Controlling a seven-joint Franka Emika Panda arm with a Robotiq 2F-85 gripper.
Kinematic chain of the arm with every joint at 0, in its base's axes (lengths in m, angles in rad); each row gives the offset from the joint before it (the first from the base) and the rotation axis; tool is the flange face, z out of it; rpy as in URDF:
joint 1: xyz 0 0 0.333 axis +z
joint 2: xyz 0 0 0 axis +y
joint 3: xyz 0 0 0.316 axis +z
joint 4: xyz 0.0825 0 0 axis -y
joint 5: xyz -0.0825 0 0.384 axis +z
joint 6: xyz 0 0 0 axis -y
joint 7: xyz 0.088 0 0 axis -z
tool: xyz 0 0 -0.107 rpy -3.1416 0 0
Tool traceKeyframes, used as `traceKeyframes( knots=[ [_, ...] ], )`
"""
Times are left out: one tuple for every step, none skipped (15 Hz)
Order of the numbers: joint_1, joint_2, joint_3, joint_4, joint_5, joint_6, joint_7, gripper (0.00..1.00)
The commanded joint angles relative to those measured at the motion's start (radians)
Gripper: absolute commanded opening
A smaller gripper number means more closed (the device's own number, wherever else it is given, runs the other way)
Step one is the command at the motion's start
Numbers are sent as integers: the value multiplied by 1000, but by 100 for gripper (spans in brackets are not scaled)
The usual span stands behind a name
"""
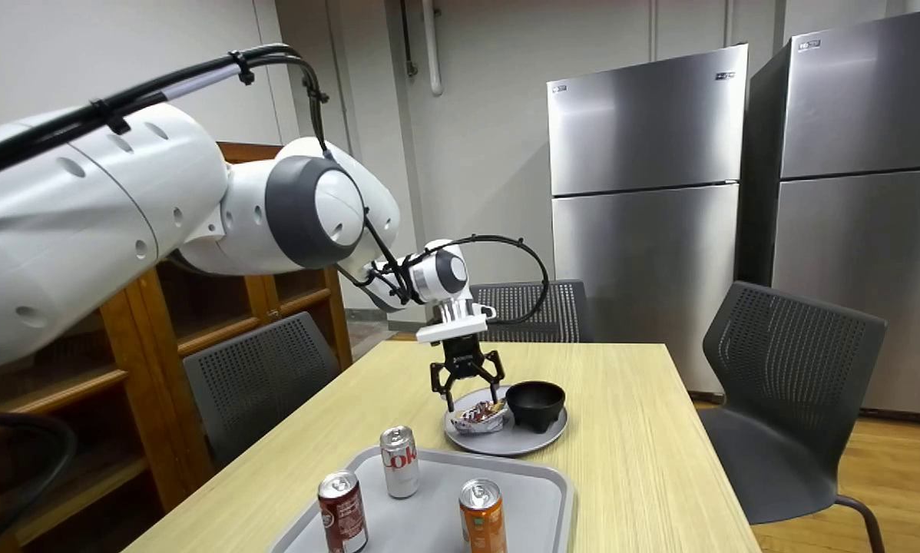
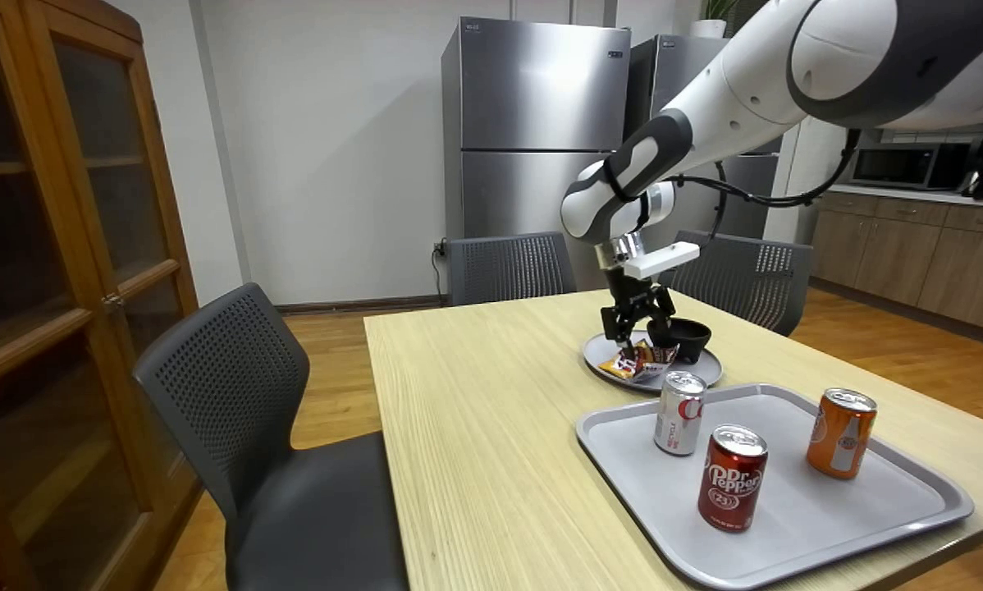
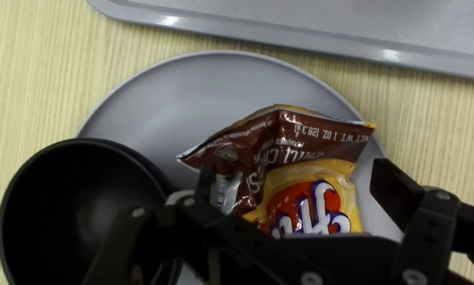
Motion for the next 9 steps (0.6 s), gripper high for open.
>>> traceKeyframes(
  knots=[
    [-5,61,2,116,20,-70,-6,100],
    [-5,70,2,131,21,-77,-5,100],
    [-5,79,1,144,22,-83,-4,100],
    [-5,88,1,158,23,-91,-4,100],
    [-5,96,1,172,25,-100,-3,93],
    [-6,104,0,183,26,-104,-1,74],
    [-8,112,2,197,29,-113,-3,68],
    [-11,119,4,210,35,-120,-4,58],
    [-13,127,4,221,40,-126,-2,51]
  ],
)
